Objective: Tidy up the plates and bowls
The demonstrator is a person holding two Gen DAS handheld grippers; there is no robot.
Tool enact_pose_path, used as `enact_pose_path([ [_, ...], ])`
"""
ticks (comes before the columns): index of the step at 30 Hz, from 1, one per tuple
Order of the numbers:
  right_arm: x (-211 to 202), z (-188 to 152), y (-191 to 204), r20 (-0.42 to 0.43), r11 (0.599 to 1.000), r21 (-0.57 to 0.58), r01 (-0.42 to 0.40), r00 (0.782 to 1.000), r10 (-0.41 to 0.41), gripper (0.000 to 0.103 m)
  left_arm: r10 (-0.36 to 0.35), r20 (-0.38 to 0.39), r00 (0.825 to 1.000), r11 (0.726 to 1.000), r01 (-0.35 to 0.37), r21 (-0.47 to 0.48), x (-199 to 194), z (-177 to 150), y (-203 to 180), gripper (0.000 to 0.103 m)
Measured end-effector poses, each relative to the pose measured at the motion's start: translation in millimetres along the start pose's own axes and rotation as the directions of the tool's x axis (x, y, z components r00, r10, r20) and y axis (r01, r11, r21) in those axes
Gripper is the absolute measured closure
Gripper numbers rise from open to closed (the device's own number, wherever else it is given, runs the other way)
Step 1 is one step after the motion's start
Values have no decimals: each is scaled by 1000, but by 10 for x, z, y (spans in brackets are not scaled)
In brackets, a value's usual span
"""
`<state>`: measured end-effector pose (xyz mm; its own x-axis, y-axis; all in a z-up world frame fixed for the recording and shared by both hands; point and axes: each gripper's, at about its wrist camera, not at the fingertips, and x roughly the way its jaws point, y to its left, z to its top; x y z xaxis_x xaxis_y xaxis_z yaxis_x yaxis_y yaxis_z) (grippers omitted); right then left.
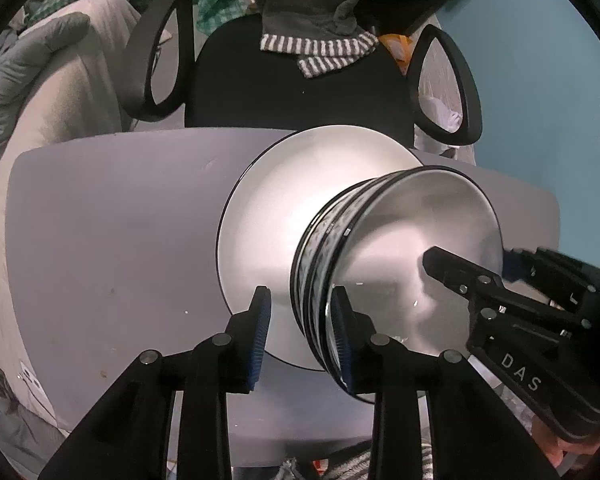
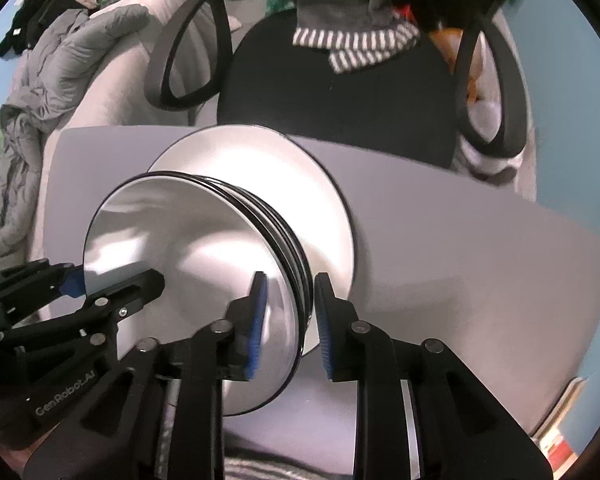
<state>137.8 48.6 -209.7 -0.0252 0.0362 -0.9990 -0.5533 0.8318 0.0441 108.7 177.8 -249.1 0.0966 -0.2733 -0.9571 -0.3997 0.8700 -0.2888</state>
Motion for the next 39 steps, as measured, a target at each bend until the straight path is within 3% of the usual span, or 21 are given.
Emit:
enact_pose_path([
  [4,-86,0,17,18,1000,-8,22,1000,-22,61,40,32,999,999,-40,7,-96,-62,-25,63],
  [6,-126,0,14,33,999,-8,38,999,-38,48,40,47,998,999,-40,-9,-148,-87,3,59],
  [8,-182,-8,-17,54,999,-1,48,997,-48,43,25,67,997,999,-22,-40,-230,-121,34,56],
  [13,-369,-68,-54,117,997,17,76,990,-77,42,24,144,989,998,-17,-53,-482,-212,1,43],
  [22,-888,-250,-124,226,997,23,74,971,-77,39,5,241,971,1000,1,-24,-925,-433,-166,31],
  [39,-1730,-591,-153,358,997,14,81,930,-80,39,30,340,940,998,-46,38,-1629,-765,-552,22],
])
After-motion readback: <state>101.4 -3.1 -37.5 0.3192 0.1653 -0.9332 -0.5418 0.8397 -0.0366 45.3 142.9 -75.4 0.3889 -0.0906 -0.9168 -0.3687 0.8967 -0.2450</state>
